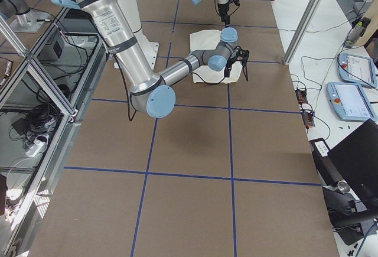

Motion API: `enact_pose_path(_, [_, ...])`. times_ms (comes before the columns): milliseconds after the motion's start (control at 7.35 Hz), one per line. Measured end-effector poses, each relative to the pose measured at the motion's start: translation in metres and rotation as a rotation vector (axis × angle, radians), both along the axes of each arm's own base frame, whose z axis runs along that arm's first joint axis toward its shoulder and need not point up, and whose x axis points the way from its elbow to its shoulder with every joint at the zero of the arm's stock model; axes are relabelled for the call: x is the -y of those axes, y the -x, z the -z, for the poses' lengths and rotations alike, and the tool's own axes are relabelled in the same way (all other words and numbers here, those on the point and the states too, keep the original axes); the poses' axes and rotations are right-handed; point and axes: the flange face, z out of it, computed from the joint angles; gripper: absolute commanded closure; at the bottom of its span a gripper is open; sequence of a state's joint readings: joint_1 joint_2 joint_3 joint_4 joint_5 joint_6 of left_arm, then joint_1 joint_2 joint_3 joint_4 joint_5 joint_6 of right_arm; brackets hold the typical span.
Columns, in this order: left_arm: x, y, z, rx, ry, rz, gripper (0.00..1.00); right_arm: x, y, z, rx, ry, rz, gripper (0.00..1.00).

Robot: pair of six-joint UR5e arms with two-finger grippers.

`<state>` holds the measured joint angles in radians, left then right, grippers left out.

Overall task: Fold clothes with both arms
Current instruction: 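Move the right gripper to the folded shirt's side nearest the robot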

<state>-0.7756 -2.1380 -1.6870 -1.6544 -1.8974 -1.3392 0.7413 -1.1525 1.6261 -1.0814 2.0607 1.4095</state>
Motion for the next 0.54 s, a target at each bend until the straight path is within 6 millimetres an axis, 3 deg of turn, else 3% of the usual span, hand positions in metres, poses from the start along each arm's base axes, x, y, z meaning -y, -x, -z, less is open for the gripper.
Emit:
enact_pose_path(272, [-0.007, 0.008, 0.012, -0.014, -0.011, 0.002, 0.00, -0.053, 0.016, -0.024, -0.036, -0.007, 0.028, 0.01])
enact_pose_path(544, [-0.008, 0.009, 0.014, -0.017, -0.013, 0.003, 0.00, -0.085, 0.031, -0.036, -0.060, -0.018, 0.057, 0.07])
